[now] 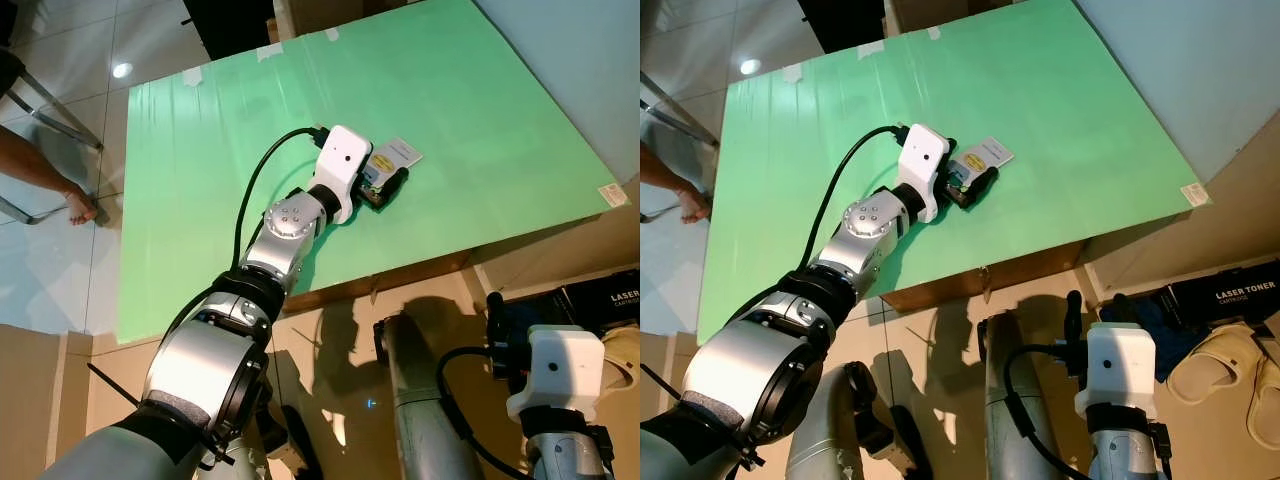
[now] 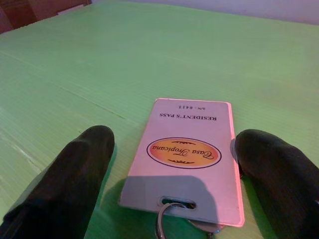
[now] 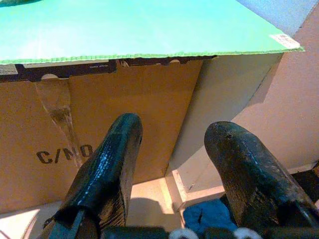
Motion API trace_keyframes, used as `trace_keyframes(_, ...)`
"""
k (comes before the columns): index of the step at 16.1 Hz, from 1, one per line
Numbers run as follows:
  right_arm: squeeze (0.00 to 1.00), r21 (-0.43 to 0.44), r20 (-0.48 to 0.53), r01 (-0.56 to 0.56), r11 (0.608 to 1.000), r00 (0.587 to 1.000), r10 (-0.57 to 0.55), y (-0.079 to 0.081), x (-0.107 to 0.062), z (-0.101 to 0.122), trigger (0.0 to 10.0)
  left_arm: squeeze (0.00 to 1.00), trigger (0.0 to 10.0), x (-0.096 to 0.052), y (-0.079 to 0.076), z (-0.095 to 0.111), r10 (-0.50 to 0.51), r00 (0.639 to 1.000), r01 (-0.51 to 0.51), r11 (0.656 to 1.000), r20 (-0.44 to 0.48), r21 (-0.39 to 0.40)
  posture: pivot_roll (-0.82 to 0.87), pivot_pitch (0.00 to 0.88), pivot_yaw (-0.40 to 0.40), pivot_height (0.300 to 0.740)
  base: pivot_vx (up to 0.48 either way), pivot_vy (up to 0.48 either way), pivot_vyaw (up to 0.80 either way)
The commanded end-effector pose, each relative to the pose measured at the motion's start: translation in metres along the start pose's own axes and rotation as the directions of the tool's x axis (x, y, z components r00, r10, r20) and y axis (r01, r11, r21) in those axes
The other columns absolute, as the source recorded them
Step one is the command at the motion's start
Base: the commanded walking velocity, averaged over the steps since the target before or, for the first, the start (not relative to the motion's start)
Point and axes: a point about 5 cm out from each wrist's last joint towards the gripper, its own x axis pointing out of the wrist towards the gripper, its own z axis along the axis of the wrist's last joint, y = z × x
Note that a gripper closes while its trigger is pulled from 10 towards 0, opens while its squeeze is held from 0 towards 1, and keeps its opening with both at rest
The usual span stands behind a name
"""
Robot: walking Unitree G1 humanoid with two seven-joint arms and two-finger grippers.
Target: Hang keys on a hook
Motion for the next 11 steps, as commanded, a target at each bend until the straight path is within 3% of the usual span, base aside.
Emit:
trace_keyframes(1,0.0,0.002,-0.027,-0.008,1.0,1.0,0.008,-0.001,-0.003,-0.006,10.0,0.0,10.0,-0.009,0.001,-0.021,0.006,0.997,-0.01,0.999,-0.074,-0.045,-0.51,0.267,0.158,0.602,0.0,0.0,0.0)
trace_keyframes(2,0.0,0.0,-0.027,-0.01,1.0,1.0,0.01,-0.001,-0.003,-0.006,10.0,0.0,0.0,-0.009,0.0,-0.021,0.004,0.997,-0.009,0.998,-0.074,-0.06,-0.51,0.267,0.157,0.602,0.0,0.0,0.0)
trace_keyframes(5,0.0,-0.002,-0.025,-0.015,1.0,1.0,0.015,-0.001,-0.003,-0.005,10.0,0.0,0.0,-0.01,0.0,-0.025,0.021,0.995,-0.032,0.994,-0.098,-0.109,-0.51,0.269,0.156,0.602,0.0,0.0,0.0)
trace_keyframes(7,0.0,-0.001,-0.027,-0.018,1.0,0.999,0.018,-0.001,-0.003,-0.005,10.0,0.0,0.0,-0.012,0.005,-0.034,0.094,0.981,-0.123,0.977,-0.17,-0.174,-0.51,0.272,0.155,0.602,0.0,0.0,0.0)
trace_keyframes(11,0.0,-0.001,-0.026,-0.022,1.0,0.999,0.022,-0.001,-0.001,-0.004,10.0,0.0,0.0,-0.015,0.007,-0.038,0.114,0.977,-0.156,0.959,-0.182,-0.236,-0.5,0.274,0.153,0.602,0.0,0.0,0.0)
